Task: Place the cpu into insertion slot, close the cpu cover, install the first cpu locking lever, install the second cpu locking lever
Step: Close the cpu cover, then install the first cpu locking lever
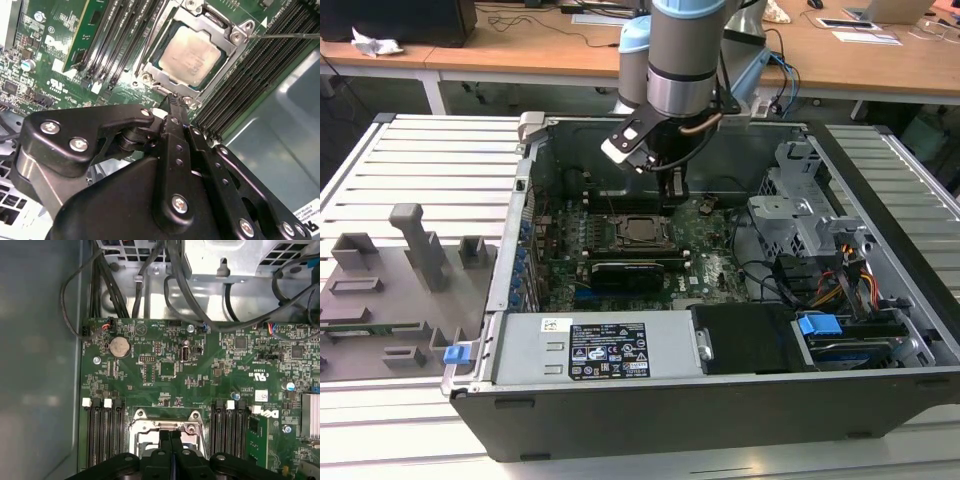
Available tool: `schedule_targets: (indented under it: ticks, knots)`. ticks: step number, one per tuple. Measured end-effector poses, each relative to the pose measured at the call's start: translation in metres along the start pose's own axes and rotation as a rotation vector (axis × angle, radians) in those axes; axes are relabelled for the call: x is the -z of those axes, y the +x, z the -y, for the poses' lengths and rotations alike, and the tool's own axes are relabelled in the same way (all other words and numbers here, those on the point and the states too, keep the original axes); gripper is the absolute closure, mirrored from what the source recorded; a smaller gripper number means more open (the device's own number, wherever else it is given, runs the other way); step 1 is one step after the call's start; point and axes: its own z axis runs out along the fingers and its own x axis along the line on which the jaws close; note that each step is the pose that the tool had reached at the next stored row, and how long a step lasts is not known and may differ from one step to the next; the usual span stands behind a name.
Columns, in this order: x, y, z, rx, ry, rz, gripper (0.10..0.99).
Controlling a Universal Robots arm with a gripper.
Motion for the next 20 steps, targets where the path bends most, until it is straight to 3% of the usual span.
schedule_targets:
  ticks: [7,20]
  knots:
    - [-0.0008,0.001,0.0249,0.0,0.0,0.0,0.98]
    - [-0.001,0.0012,0.0351,0.0,0.0,0.0,0.98]
